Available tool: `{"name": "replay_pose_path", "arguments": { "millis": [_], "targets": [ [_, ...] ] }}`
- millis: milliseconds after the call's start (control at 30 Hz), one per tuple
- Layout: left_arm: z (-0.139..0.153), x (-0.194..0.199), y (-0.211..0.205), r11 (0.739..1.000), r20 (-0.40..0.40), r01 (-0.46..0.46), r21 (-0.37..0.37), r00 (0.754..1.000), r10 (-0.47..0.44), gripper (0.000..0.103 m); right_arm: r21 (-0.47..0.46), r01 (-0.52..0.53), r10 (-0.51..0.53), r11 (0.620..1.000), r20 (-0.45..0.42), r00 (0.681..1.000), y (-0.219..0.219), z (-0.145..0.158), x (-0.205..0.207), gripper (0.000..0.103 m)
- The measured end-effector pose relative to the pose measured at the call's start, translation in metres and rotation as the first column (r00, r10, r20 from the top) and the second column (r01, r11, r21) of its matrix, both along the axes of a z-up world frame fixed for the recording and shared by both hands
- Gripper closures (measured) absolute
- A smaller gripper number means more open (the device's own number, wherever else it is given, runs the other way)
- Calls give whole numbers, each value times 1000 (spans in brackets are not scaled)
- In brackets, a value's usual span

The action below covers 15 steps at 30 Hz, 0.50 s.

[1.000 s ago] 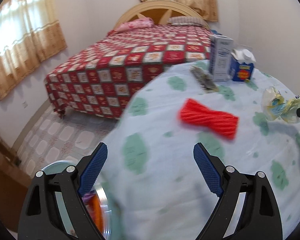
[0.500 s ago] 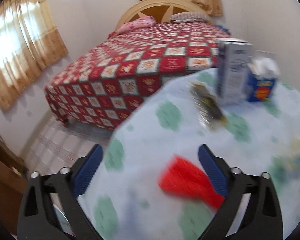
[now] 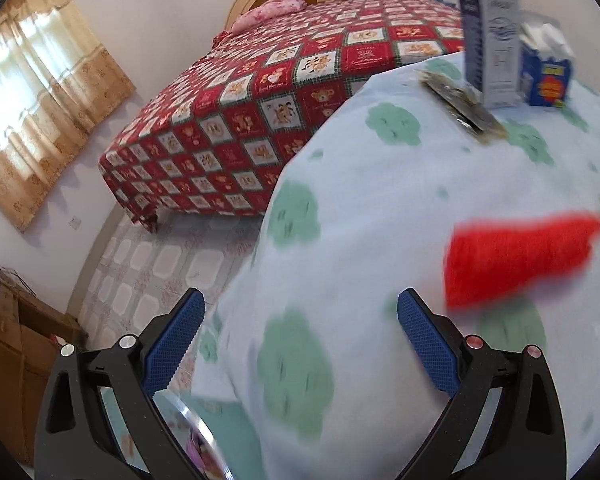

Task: Collect trash
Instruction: 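Reach the left tool to the red foam net and grasp it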

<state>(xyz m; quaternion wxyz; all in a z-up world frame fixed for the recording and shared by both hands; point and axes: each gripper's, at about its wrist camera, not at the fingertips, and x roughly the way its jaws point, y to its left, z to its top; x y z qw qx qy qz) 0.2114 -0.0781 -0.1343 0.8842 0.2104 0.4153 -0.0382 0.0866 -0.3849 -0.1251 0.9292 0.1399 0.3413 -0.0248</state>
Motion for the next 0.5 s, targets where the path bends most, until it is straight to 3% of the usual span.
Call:
{"name": "replay_pose_path", "arguments": {
  "millis": [67, 200, 333, 500],
  "targets": [
    [2, -13, 10, 1000, 16, -21, -8, 1000, 22, 6, 11, 7, -7, 1000, 1, 1000, -1, -2, -2, 84],
    [15, -21, 14, 995, 43, -31, -99, 998, 35, 6, 8, 14, -14, 1000, 8, 1000, -1, 1, -6, 84],
    [24, -19, -7, 989, 62, 36, -145, 998, -27, 7, 8, 21, -21, 1000, 8, 1000, -2, 1, -10, 83],
    [10, -10, -35, 983, 24, 82, -162, 997, -79, 14, 18, 15, -15, 1000, -3, 1000, -2, -2, -8, 82]
  ]
}}
